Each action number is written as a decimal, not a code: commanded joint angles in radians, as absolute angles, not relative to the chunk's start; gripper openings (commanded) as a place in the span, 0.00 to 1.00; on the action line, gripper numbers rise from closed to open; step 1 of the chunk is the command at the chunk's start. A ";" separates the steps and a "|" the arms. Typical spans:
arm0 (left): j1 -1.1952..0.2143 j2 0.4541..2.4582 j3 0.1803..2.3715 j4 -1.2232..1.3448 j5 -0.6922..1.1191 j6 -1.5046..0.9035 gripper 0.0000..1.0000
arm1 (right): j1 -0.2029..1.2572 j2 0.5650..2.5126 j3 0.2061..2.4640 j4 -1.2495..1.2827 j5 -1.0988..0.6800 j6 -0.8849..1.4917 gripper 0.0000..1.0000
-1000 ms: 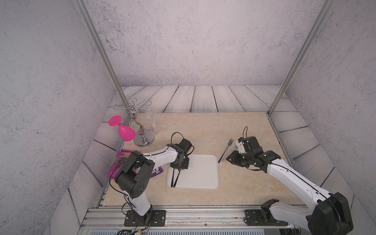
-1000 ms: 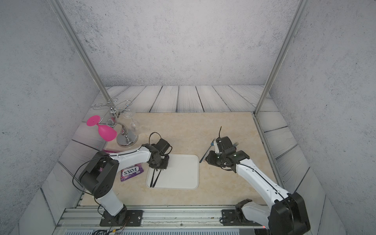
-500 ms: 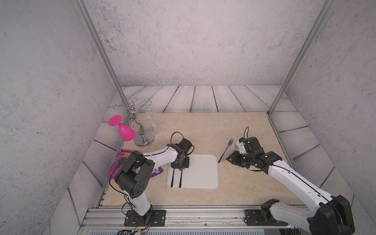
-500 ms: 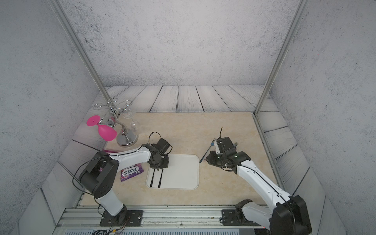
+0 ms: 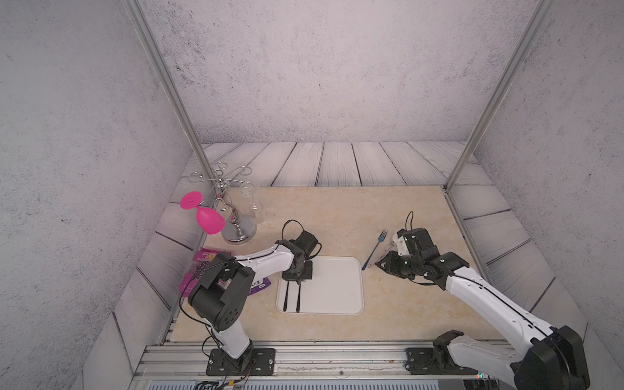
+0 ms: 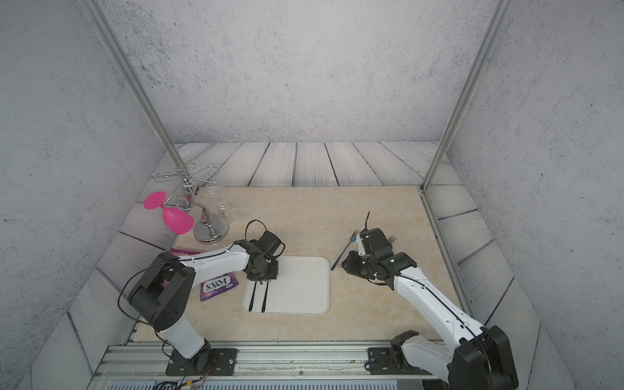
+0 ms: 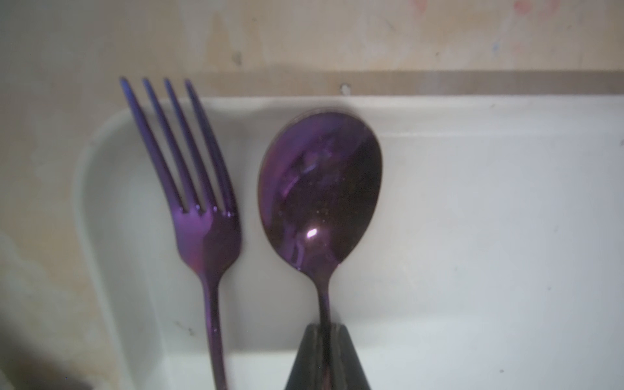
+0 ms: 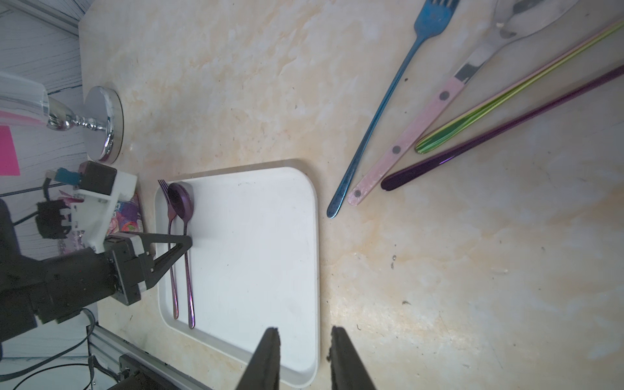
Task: Set the spoon and fork side by side
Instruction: Place the spoon on the tray.
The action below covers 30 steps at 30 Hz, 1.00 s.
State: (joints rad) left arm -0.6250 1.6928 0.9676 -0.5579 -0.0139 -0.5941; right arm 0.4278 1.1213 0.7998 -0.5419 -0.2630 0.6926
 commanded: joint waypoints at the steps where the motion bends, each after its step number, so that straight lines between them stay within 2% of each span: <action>1: -0.629 1.687 0.946 -0.621 -0.047 -0.582 0.10 | 0.423 1.099 0.785 -0.547 -0.270 0.701 0.28; 9: -0.629 1.666 0.941 -0.616 -0.037 -0.586 0.19 | 0.424 1.093 0.787 -0.555 -0.259 0.695 0.28; 12: -0.629 1.641 0.955 -0.625 -0.025 -0.585 0.28 | 0.424 1.090 0.811 -0.588 -0.233 0.675 0.29; 15: -0.629 1.600 0.986 -0.654 -0.021 -0.575 0.35 | 0.424 1.090 0.853 -0.649 -0.175 0.642 0.34; 20: -0.629 1.471 1.055 -0.723 -0.011 -0.529 0.49 | 0.422 1.125 0.932 -0.731 -0.015 0.616 0.37; 22: -0.629 1.395 1.074 -0.739 -0.026 -0.503 0.56 | 0.413 1.159 0.966 -0.754 0.036 0.609 0.38; 27: -0.627 1.186 1.086 -0.774 -0.148 -0.435 0.98 | 0.379 1.328 1.086 -0.799 0.088 0.591 0.37; 30: -0.627 1.082 1.061 -0.769 -0.254 -0.409 1.00 | 0.353 1.466 1.174 -0.812 0.057 0.580 0.36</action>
